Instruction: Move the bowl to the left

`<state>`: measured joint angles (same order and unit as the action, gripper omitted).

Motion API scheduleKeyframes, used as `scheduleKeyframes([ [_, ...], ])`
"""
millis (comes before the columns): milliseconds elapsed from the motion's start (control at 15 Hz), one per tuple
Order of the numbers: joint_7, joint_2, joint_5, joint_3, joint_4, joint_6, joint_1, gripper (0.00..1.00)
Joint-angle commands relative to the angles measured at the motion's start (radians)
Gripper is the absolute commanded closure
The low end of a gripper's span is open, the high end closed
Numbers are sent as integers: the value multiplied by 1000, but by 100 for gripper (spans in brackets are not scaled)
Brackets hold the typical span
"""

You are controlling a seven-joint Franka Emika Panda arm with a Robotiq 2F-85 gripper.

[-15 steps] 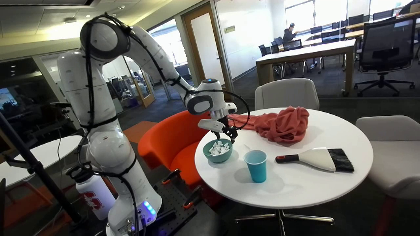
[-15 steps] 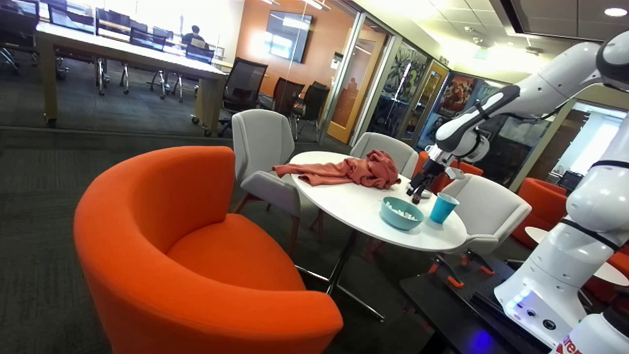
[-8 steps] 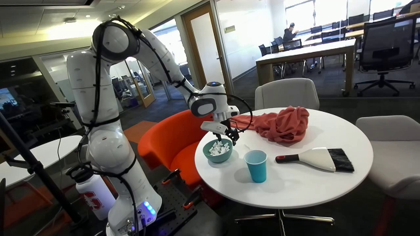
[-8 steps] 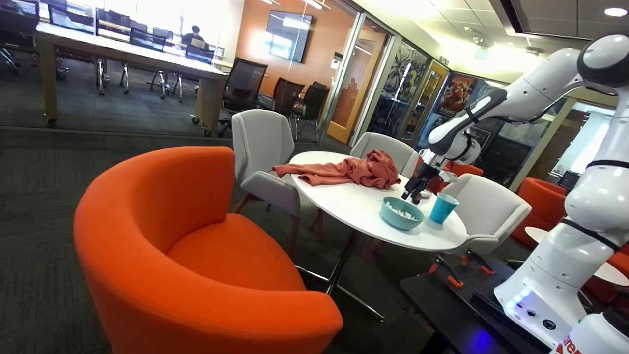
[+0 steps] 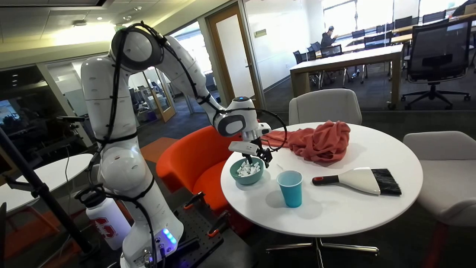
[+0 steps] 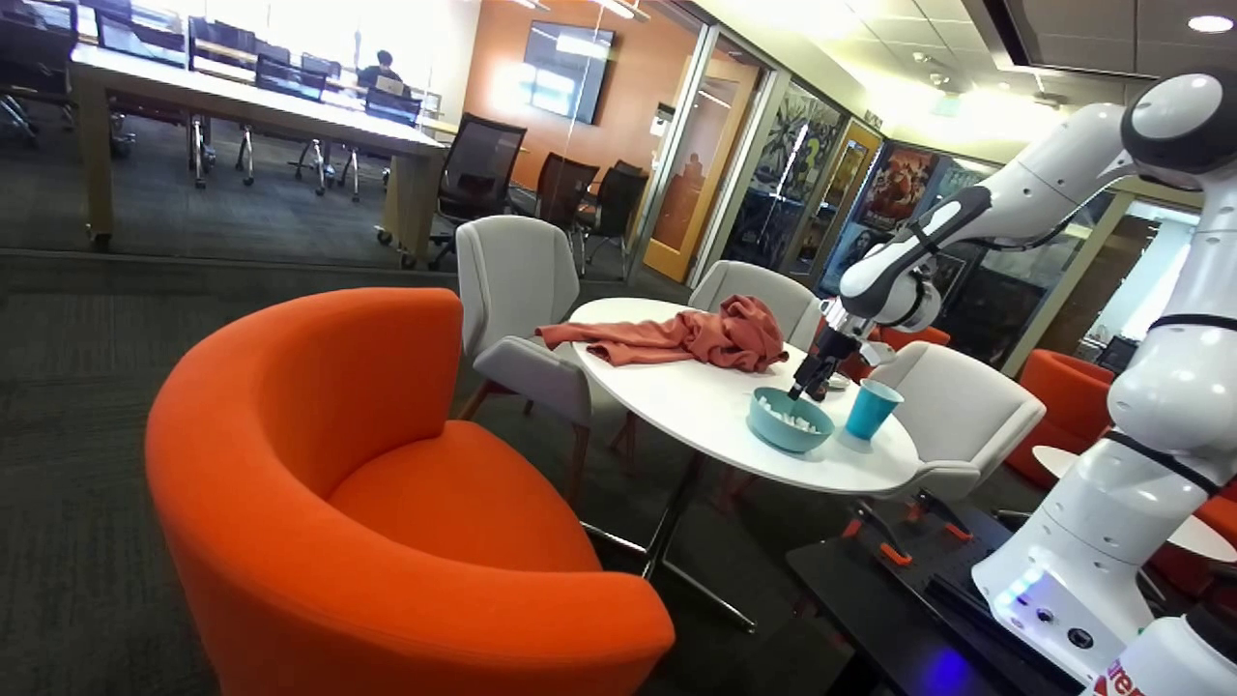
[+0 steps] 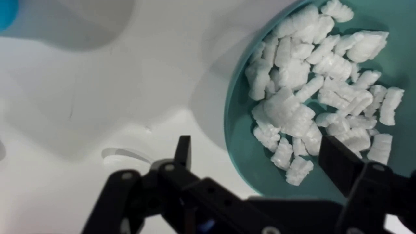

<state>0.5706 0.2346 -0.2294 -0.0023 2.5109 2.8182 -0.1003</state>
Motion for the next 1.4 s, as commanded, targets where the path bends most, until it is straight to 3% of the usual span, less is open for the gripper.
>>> scheduleKeyframes([
  [0,-91,31,110,-12,8,70,-17,0],
  [67,-112,42,135,-16,6,78,-21,0],
  [133,-125,54,159,-18,4,86,-26,25],
  [200,-142,60,182,-24,3,88,-26,26],
  [800,-190,77,262,-24,4,83,-34,96],
  [867,-188,74,263,-21,6,83,-35,100],
  [1067,-173,52,248,0,12,77,-45,98],
  [1333,-96,22,56,163,-29,29,-128,98],
])
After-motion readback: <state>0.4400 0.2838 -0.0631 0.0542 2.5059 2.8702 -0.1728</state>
